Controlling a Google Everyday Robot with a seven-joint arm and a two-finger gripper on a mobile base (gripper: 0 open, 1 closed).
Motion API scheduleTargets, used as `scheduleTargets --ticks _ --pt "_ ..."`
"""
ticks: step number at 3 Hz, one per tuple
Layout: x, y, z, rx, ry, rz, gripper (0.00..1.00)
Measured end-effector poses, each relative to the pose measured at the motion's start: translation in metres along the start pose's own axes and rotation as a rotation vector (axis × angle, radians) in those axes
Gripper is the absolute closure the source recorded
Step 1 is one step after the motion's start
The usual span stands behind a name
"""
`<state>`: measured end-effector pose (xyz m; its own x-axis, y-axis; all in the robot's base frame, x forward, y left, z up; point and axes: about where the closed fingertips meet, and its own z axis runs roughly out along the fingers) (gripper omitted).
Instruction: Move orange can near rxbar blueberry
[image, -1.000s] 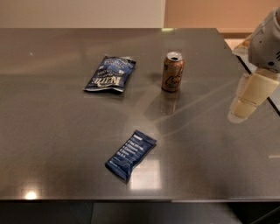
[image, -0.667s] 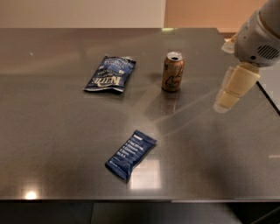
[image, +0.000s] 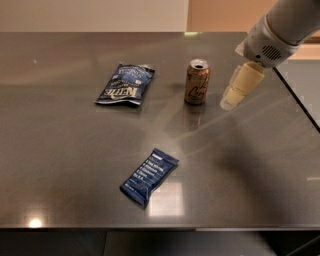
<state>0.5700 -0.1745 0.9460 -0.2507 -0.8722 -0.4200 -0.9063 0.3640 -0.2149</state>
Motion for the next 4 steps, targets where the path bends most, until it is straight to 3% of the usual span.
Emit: scheduleTargets --ticks 2,4 --pt "-0.021 -0.039 0.045 -0.033 -0.092 0.043 0.0" --pt "-0.042 -0.063 0.083 -0.113 -0.212 0.079 0.0"
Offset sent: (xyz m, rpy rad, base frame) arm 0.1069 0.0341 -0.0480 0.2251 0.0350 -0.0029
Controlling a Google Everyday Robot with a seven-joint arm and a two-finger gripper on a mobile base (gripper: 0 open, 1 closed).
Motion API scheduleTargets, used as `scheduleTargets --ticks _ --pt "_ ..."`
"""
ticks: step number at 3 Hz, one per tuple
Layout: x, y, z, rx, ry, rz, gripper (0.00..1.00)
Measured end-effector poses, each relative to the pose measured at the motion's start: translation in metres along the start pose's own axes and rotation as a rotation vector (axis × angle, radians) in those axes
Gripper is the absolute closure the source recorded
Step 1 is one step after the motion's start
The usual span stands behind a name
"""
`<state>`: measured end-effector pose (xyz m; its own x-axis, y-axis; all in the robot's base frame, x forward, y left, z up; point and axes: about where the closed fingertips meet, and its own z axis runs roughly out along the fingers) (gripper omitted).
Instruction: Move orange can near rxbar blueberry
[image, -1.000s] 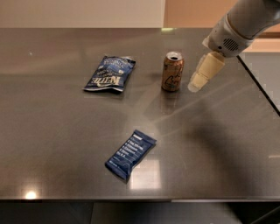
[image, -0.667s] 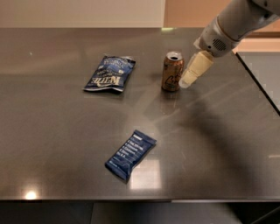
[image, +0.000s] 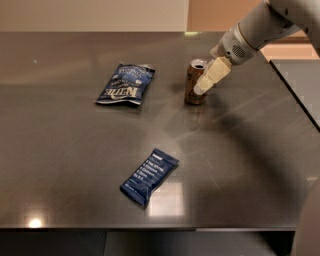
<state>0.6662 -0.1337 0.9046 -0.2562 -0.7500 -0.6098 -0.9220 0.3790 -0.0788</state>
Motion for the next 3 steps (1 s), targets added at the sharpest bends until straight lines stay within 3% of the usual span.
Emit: scheduleTargets --ticks 1,3 --pt "-0.007 0.003 0.002 -0.024 -0.025 -0.006 0.18" --pt "-0.013 0.012 -0.009 -0.059 -0.051 -0.02 0.65"
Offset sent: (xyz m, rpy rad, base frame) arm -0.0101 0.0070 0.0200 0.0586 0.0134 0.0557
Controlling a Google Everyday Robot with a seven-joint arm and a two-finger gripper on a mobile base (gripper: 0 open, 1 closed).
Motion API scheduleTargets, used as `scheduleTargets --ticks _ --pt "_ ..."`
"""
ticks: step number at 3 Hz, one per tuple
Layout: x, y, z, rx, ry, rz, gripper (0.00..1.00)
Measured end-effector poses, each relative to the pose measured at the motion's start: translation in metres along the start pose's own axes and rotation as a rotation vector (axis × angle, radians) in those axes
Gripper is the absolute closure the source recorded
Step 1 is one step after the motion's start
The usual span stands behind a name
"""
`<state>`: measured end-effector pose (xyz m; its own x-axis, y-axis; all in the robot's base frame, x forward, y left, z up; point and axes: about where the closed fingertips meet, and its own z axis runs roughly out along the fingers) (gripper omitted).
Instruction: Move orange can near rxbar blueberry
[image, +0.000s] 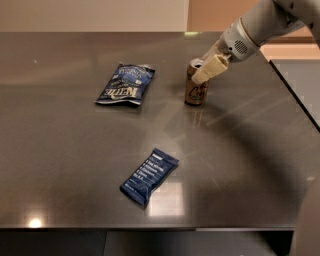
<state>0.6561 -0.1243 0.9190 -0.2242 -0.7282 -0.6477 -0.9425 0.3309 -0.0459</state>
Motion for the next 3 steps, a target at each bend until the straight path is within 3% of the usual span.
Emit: scheduleTargets --ticks 1,2,3 --pt "-0.001 0.013 -0.014 -0.018 -0.016 -0.017 0.88" --pt "-0.001 0.043 -0.03 -0.063 -0.035 -0.053 1.0" --pt "0.0 0.085 -0.04 -0.125 -0.04 -0.127 1.0"
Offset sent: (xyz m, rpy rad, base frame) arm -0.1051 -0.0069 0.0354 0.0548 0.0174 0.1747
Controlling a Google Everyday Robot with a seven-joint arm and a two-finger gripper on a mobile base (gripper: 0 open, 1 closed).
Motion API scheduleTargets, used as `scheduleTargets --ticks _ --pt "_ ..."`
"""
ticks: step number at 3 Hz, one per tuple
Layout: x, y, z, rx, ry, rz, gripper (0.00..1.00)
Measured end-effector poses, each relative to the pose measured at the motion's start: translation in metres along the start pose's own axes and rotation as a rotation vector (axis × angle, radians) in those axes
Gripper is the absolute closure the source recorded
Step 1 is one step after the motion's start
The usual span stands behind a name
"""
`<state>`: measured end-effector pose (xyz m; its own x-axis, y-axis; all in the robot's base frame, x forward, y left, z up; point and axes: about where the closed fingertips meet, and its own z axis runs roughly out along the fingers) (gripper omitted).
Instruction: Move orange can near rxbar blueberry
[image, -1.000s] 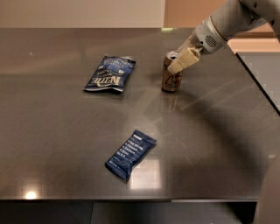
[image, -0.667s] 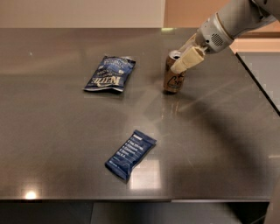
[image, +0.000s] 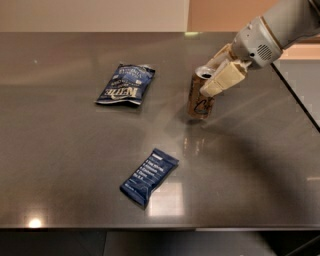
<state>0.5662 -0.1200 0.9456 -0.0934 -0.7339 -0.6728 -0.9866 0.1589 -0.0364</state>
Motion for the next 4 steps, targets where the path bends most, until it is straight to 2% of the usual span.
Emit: scheduleTargets --ticks 2,3,4 --pt "-0.016 0.064 0.01 -0.116 0.012 -0.187 1.0" --pt "-0.019 0.085 0.018 -0.158 0.016 -0.254 1.0" --pt "-0.017 0.098 0.027 -0.197 0.01 -0.291 1.0"
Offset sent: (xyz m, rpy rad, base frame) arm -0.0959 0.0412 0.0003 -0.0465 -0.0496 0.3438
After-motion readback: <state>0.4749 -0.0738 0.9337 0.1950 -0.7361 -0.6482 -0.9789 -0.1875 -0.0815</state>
